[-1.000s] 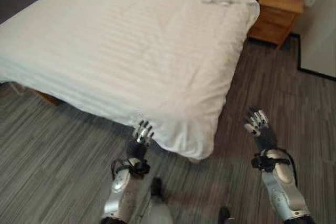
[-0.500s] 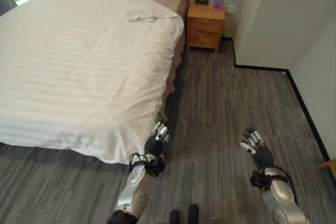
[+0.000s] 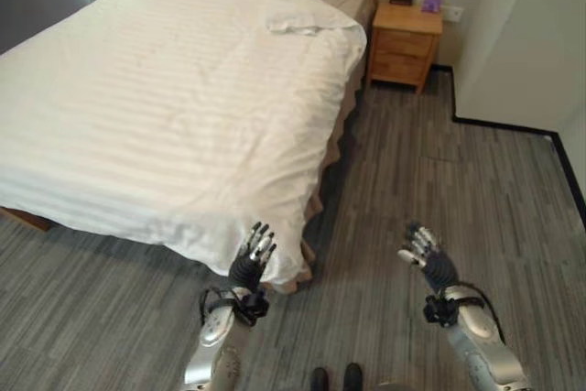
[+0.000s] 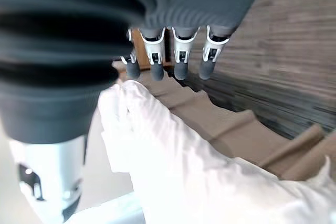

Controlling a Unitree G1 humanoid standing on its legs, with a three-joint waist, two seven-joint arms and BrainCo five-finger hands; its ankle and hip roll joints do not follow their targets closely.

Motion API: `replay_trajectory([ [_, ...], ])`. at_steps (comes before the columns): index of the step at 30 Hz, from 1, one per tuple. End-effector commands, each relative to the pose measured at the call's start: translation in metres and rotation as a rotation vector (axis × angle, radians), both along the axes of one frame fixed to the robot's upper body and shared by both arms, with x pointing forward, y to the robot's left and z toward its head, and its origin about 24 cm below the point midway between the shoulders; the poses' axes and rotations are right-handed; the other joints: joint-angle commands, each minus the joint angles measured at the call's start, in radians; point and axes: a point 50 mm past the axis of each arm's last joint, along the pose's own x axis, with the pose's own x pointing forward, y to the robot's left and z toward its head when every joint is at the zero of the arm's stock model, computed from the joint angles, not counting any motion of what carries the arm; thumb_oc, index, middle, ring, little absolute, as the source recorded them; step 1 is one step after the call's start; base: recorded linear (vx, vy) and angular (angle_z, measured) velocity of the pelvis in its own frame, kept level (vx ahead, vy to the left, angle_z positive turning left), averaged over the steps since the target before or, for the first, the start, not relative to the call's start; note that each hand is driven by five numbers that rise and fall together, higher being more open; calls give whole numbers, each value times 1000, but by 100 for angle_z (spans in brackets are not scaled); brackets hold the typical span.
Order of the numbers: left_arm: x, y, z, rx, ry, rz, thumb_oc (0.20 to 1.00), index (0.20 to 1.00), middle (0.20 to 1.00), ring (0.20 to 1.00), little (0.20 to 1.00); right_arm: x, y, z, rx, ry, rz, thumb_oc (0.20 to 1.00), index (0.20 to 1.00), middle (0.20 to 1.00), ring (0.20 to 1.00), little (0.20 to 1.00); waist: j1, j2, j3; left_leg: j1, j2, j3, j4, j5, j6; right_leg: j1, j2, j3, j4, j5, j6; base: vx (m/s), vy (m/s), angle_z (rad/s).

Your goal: Making the bed.

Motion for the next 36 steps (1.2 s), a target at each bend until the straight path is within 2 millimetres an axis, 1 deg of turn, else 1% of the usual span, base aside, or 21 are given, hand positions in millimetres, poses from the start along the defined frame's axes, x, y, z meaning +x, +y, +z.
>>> replay_trajectory([
  [1,14,20,22,95,-99,58,1000,1000,1000,1000,1000,11,3,18,9,-104,-6,1000,1000,1000,1000,1000,27,-41,4,37,79,-7,49,-91,-54,-83,-219,-41,134,47,144,-44,-210,-46],
  [4,13,30,23,71,-106,99,1000,1000,1000,1000,1000,12,-1,19,12,-112,-37,1000,1000,1000,1000,1000,40,-36,13,54,135,8,49,-92,-84,-65,-355,-107,114,112,152,14,-255,-29],
  [5,12,31,22,77,-98,100,1000,1000,1000,1000,1000,14,-2,19,4,-112,-46,1000,1000,1000,1000,1000,45,-39,11,62,144,10,49,-94,-89,-60,-373,-115,116,127,160,23,-162,-24],
  [6,12,31,22,77,-98,100,1000,1000,1000,1000,1000,14,-2,19,4,-112,-46,1000,1000,1000,1000,1000,45,-39,11,62,144,10,49,-94,-89,-60,-373,-115,115,127,160,58,-219,-42],
  [8,9,33,17,69,-80,112,1000,1000,1000,1000,1000,17,-4,23,8,-129,-64,1000,1000,1000,1000,1000,44,-58,-5,68,166,26,61,-99,-113,-31,-337,-96,63,75,168,114,-344,-36],
  [9,4,33,10,53,-50,118,1000,1000,1000,1000,1000,18,-5,26,2,-143,-60,1000,1000,1000,1000,1000,43,-72,-25,71,198,47,79,-89,-139,-2,-298,-104,2,39,156,120,-332,2],
  [10,4,33,10,52,-50,118,1000,1000,1000,1000,1000,18,-5,26,2,-143,-60,1000,1000,1000,1000,1000,43,-70,-24,72,201,47,80,-90,-141,1,-296,-105,-1,40,154,92,-397,-4],
  [12,12,23,8,48,-47,82,1000,1000,1000,1000,1000,18,-23,38,-67,-204,-100,1000,1000,1000,1000,1000,7,-73,-24,1,258,76,228,-6,-178,47,-241,-117,-48,18,115,-20,-397,-23],
  [13,16,19,10,34,-59,74,1000,1000,1000,1000,1000,16,-28,39,-60,-210,-122,1000,1000,1000,1000,1000,-7,-76,-21,-19,260,78,278,7,-181,57,-232,-118,-59,16,102,-19,-379,4],
  [16,26,8,22,19,-114,30,1000,1000,1000,1000,1000,8,-43,29,-74,-159,-167,1000,1000,1000,1000,1000,-11,-84,-17,-55,152,-32,301,-24,-169,69,-215,-80,-76,6,88,28,-190,8],
  [17,29,5,25,4,-131,19,1000,1000,1000,1000,1000,6,-49,24,-77,-134,-196,1000,1000,1000,1000,1000,-15,-88,-20,-64,124,-40,277,-44,-159,72,-212,-69,-78,7,87,20,-109,-42],
  [18,29,5,25,4,-131,19,1000,1000,1000,1000,1000,6,-49,24,-77,-134,-196,1000,1000,1000,1000,1000,-15,-88,-20,-64,124,-40,277,-44,-159,72,-212,-69,-78,7,87,59,-94,-34],
  [19,31,1,28,-29,-150,9,1000,1000,1000,1000,1000,1,-57,20,-80,-115,-229,1000,1000,1000,1000,1000,-21,-83,-30,-35,105,-14,184,-64,-135,80,-197,-55,-85,5,89,82,-31,-40],
  [21,31,-5,25,-38,-146,-4,1000,1000,1000,1000,1000,-3,-64,16,-122,-98,-253,1000,1000,1000,1000,1000,-28,-70,-44,-24,85,-11,118,-49,-118,79,-183,-45,-79,-1,89,82,8,-20],
  [25,29,-7,24,-46,-139,-9,1000,1000,1000,1000,1000,-3,-62,11,-80,-85,-286,1000,1000,1000,1000,1000,-41,-54,-48,-6,76,-5,99,-47,-109,81,-181,-32,-72,-7,89,26,92,-25],
  [26,27,-12,22,-81,-128,-26,1000,1000,1000,1000,1000,-3,-58,6,-19,-68,-305,1000,1000,1000,1000,1000,-42,-40,-50,12,66,-24,63,-45,-101,81,-188,-30,-74,-3,97,40,157,-5],
  [29,22,-13,18,-87,-112,-37,1000,1000,1000,1000,1000,-2,-54,3,-21,-54,-287,1000,1000,1000,1000,1000,-35,-33,-46,27,55,-36,54,-48,-87,74,-198,-20,-48,0,106,6,157,8],
  [31,17,-6,16,-49,-105,-31,1000,1000,1000,1000,1000,9,-40,9,11,-85,-236,1000,1000,1000,1000,1000,-16,-22,-13,24,49,-21,64,-55,-60,4,-220,-3,76,-3,127,-96,179,7],
  [33,17,7,19,45,-110,-10,1000,1000,1000,1000,1000,12,-35,12,1,-98,-209,1000,1000,1000,1000,1000,-15,-19,-8,30,45,-31,61,-52,-55,-20,-197,32,93,3,133,-33,89,-36],
  [35,8,49,42,300,-163,87,1000,1000,1000,1000,1000,11,-56,38,-132,-215,-262,1000,1000,1000,1000,1000,-6,-22,-35,44,36,-37,44,-50,-56,34,-181,26,-3,-8,111,65,17,3],
  [36,8,61,53,392,-187,133,1000,1000,1000,1000,1000,12,-63,49,-208,-264,-273,1000,1000,1000,1000,1000,-4,-23,-43,48,37,-40,40,-51,-59,50,-175,32,-26,-12,106,105,-17,24],
])
